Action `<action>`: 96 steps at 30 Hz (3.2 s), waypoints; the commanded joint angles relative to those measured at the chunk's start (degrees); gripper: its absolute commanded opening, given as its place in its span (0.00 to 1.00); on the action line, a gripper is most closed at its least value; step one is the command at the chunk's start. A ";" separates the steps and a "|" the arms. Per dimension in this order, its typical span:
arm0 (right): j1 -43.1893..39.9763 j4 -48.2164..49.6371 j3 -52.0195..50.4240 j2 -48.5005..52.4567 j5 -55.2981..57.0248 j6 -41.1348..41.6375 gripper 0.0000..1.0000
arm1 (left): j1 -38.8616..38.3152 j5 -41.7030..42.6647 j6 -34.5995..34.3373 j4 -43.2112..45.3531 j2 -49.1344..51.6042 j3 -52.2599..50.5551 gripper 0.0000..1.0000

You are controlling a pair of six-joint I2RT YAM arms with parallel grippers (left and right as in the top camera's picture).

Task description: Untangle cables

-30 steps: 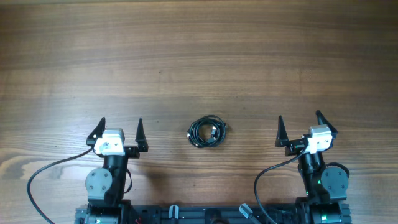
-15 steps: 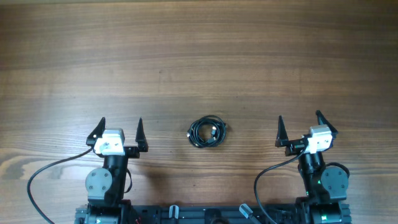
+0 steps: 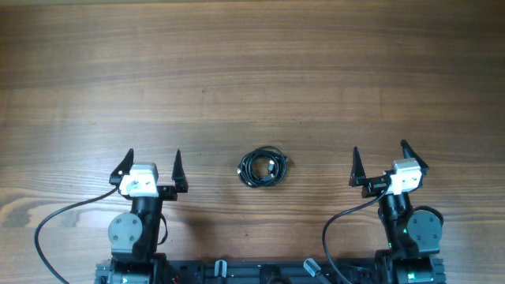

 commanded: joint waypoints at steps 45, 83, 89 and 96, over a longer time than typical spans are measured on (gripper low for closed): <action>-0.02 0.15 0.00 -0.46 -0.04 -0.66 1.00 | -0.74 26.14 -32.26 -20.39 31.69 43.21 0.99; -0.02 0.15 0.00 -0.46 -0.07 -0.66 1.00 | -28.79 16.39 -43.82 -56.13 87.56 67.78 0.92; -0.02 0.15 0.00 -0.46 -0.07 -0.66 1.00 | -28.92 13.90 -43.50 -55.63 94.99 67.78 0.82; -0.02 0.15 0.00 -0.46 -0.04 -0.63 1.00 | -28.92 6.05 -43.45 -52.92 96.48 67.76 0.63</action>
